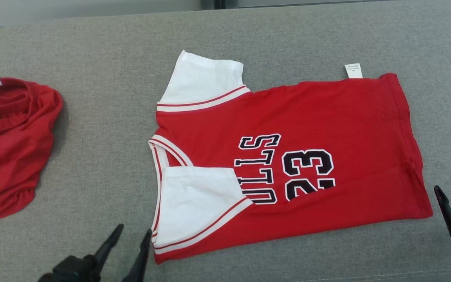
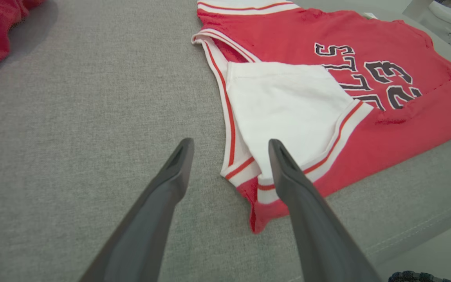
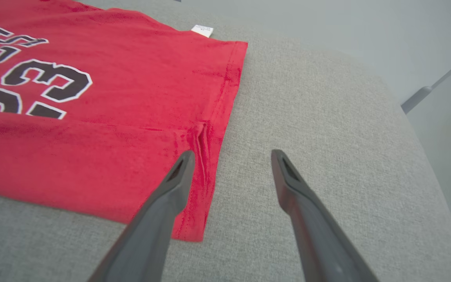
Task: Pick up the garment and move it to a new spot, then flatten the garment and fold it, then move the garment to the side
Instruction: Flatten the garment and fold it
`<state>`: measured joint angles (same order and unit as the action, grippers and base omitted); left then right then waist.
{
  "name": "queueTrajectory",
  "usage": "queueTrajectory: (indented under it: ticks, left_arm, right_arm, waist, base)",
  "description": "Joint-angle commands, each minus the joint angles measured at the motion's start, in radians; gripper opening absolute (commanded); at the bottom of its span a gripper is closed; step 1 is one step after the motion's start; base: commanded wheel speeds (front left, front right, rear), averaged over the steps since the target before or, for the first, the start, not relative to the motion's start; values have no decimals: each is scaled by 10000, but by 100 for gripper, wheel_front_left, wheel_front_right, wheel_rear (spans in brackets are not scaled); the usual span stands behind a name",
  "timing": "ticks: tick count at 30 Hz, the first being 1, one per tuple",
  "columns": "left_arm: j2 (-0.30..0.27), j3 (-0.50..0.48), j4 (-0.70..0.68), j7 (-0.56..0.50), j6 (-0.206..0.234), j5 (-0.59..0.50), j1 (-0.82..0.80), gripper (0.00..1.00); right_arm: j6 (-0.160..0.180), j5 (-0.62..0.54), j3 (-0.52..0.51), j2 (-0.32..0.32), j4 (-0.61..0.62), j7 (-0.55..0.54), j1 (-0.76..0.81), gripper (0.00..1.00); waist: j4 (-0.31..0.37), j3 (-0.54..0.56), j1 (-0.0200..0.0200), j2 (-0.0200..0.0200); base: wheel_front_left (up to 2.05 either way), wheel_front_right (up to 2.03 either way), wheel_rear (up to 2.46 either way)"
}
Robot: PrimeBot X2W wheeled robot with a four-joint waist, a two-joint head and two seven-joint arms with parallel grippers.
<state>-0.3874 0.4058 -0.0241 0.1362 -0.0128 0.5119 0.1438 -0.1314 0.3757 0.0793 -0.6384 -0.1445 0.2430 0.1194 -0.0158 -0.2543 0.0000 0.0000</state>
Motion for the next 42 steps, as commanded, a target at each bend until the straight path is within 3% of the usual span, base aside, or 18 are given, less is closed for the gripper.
queueTrajectory:
  ticks: [1,7,11,13,18,26,30,42]
  left_arm:
    - [-222,-238,-368,26,48,164,-31,100]
    - [-1260,-999,-2257,-1216,362,-41,-1166,100]
    - [-1608,-1215,-2537,-2361,306,-69,-3013,100]
    - [-1819,-1104,-2204,-2978,95,-239,-4151,100]
    - [-1694,-603,-764,-4779,-676,324,-7102,100]
    - [-988,88,2103,-7241,-1037,1371,-10729,100]
    - [-856,331,3255,-8130,-1097,1676,-11697,100]
    - [-1755,791,4687,-9017,-1167,1837,-12433,100]
  right_arm:
    - [14,-189,-104,169,324,80,89,100]
    - [14,-742,-14,700,1199,86,-293,100]
    - [14,-931,264,922,1272,-26,-728,100]
    - [14,-979,463,1008,1263,-37,-1068,100]
    - [14,-1023,889,1166,1077,28,-2001,100]
    - [14,-986,1725,1759,342,169,-3359,100]
    - [14,-1044,1930,1995,27,217,-3792,100]
    - [14,-1022,2077,2709,3,230,-4119,100]
  waist:
    - [74,67,0,0]
    - [204,96,0,0]
    - [298,-181,0,0]
    - [423,-404,0,0]
    - [869,-1102,0,0]
    - [1635,-2178,0,0]
    - [2089,-2586,0,0]
    - [3038,-3124,0,0]
  base:
    - [0,0,0]
    - [0,0,0]
    - [0,0,0]
    - [0,0,0]
    - [0,0,0]
    - [0,0,0]
    - [0,0,0]
    - [0,0,0]
